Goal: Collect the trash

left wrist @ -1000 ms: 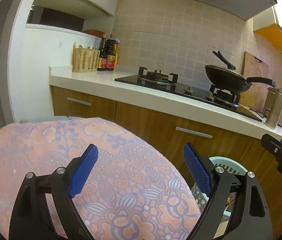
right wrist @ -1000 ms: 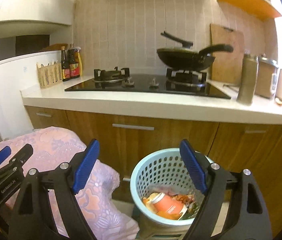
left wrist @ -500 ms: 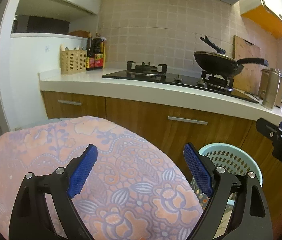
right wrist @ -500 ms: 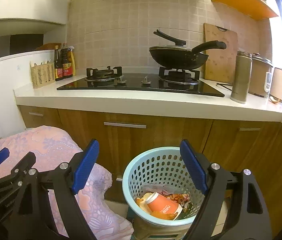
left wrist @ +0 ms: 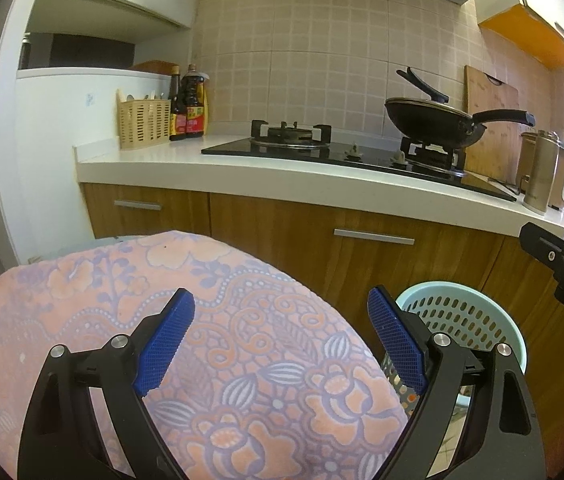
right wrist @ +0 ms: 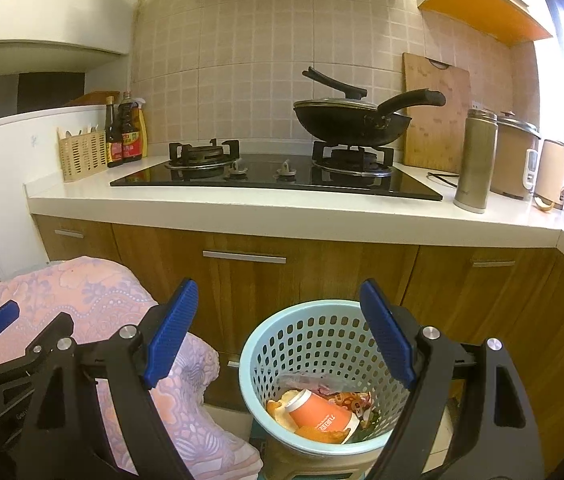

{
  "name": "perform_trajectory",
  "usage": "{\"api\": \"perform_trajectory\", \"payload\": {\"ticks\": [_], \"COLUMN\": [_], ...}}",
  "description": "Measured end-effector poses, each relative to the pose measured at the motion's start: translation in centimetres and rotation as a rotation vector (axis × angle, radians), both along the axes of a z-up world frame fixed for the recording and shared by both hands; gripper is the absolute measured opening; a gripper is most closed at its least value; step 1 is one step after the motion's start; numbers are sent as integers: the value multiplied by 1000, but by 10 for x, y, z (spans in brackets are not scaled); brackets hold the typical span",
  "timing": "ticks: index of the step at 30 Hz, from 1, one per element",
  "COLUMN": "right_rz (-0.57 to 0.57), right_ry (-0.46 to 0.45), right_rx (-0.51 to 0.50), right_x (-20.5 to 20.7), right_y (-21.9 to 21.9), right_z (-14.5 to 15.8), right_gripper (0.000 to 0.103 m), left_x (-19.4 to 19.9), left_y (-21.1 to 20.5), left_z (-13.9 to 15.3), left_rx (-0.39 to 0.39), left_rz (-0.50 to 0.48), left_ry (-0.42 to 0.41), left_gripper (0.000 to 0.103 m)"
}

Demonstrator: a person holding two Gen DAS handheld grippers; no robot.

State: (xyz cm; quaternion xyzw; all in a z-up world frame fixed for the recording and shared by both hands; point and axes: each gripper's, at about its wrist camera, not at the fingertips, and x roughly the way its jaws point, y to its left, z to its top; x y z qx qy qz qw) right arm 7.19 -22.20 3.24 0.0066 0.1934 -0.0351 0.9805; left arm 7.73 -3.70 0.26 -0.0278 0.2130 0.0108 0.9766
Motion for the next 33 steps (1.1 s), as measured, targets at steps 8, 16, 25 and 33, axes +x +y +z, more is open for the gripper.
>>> {"api": "perform_trajectory", "payload": {"ticks": [8, 16, 25, 33], "right_rz": [-4, 5, 10, 14], "right_ry": [0, 8, 14, 19], "right_rx": [-33, -23, -26, -35], "right_x": [-1, 0, 2, 2], "right_y": [7, 6, 7, 11], "right_z": [-2, -3, -5, -8], "right_gripper": [79, 79, 79, 79], "left_x": [-1, 0, 0, 2], "left_y": [2, 3, 3, 4], "left_z": [1, 1, 2, 1], "left_rx": [-8, -8, -7, -12], "left_rz": [-9, -12, -16, -21], "left_ry": [0, 3, 7, 14], "left_gripper": [88, 88, 89, 89]}}
